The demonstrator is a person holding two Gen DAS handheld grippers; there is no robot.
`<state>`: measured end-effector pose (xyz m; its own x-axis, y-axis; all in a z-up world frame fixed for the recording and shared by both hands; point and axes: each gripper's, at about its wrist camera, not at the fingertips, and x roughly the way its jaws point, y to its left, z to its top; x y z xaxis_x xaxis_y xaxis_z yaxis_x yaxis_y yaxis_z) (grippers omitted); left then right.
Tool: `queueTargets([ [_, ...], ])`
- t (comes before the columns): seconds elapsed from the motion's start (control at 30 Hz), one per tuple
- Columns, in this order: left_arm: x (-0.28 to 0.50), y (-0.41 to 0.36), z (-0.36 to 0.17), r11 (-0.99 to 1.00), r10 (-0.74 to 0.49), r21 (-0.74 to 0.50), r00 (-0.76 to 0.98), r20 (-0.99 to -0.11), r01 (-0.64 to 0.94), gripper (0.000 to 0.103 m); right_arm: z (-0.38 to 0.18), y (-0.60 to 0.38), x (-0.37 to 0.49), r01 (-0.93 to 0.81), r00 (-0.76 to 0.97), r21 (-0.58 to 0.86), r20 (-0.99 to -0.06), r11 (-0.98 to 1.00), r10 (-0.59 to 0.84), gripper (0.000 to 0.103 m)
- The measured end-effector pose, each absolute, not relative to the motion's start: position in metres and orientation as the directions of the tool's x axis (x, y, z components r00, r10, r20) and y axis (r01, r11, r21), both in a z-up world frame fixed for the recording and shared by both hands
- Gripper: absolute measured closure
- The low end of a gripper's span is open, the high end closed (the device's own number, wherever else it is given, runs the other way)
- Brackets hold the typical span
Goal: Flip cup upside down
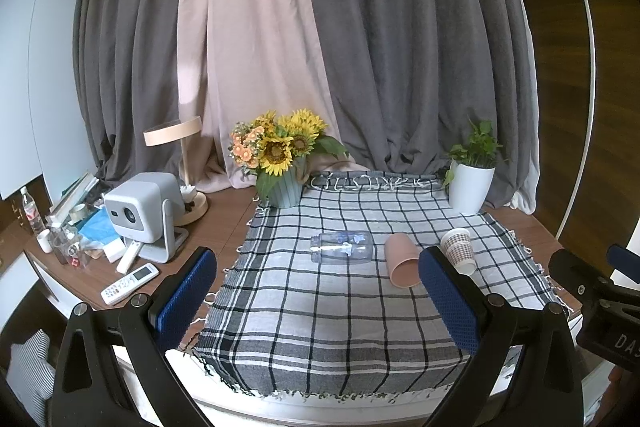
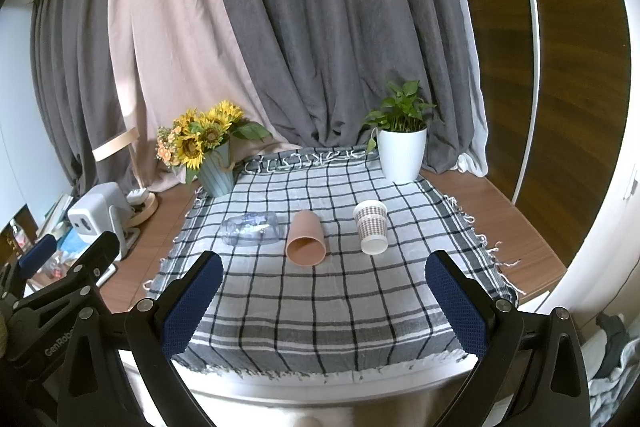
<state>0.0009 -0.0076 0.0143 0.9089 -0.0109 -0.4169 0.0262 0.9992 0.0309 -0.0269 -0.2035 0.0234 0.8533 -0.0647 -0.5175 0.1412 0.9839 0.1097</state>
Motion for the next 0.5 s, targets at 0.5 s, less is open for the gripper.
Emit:
queueTargets([
  [0.5,-0.0009,-0.0057,0.0121,0.999,-0.01,0.032,0.911,-0.413,0.026,0.0,0.0228,-0.2029,-0.0265,0.14,0.853,0.111,-0.517,0.984,-0.063,0.001],
])
